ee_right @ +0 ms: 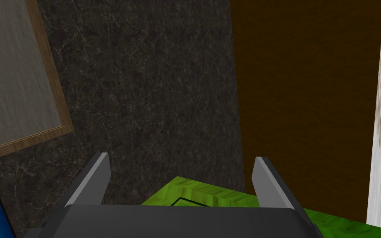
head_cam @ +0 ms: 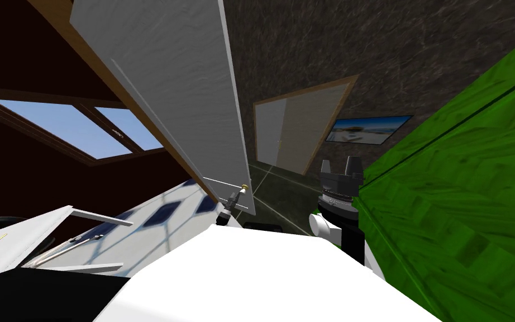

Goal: Push the door open

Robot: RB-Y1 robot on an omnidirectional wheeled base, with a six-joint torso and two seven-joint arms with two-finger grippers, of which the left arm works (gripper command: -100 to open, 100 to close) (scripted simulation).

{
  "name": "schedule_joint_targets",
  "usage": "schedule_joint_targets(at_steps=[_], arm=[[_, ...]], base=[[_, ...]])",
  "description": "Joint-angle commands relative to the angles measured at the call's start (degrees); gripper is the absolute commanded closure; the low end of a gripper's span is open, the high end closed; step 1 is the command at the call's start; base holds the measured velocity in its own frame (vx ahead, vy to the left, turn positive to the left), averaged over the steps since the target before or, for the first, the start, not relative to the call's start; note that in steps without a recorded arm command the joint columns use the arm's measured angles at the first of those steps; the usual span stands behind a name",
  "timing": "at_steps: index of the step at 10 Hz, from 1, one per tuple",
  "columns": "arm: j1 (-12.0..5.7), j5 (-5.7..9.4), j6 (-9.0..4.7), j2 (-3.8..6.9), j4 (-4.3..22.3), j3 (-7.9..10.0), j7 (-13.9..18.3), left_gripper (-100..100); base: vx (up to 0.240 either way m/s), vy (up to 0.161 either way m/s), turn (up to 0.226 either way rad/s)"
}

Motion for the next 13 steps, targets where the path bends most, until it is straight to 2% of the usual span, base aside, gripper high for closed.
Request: schedule_joint_targets(at_steps=[1,2,3,4,5,6,7,8,9,10,11,12,13], arm=[[0.20,-1.59,-0.41,-0.21,-0.17,0.59,-0.82,-100],[0.83,-3.93,-0.95,-0.84,-0.93,1.71,-2.27,-100],[0.83,-4.34,-0.95,-0.84,-0.93,1.71,-2.27,-100],[1.47,-6.62,-1.51,-1.50,-1.71,2.85,-3.77,-100],[1.47,-7.16,-1.51,-1.50,-1.71,2.85,-3.77,-100],[2.11,-9.41,-2.06,-2.18,-2.50,4.00,-5.26,-100],[2.11,-9.98,-2.06,-2.18,-2.50,4.00,-5.26,-100],[2.75,-12.18,-2.62,-2.88,-3.28,5.14,-6.75,-100],[2.75,-12.80,-2.62,-2.88,-3.28,5.14,-6.75,-100],[3.38,-14.97,-3.17,-3.60,-4.04,6.27,-8.22,-100],[3.38,-15.57,-3.17,-3.60,-4.04,6.27,-8.22,-100],[4.01,-17.78,-3.71,-4.32,-4.80,7.38,-9.67,-100],[4.01,-18.31,-3.71,-4.32,-4.80,7.38,-9.67,-100]], base=[[-0.007,-0.005,0.043],[-0.009,-0.005,0.091],[-0.009,-0.006,0.051],[-0.012,-0.002,0.135],[-0.010,-0.005,0.046],[-0.010,-0.001,0.106],[-0.009,-0.004,0.043],[-0.010,-0.002,0.097],[-0.008,-0.004,0.054],[-0.010,-0.001,0.114],[-0.009,-0.004,0.052],[-0.010,-0.003,0.087],[-0.009,-0.003,0.053]])
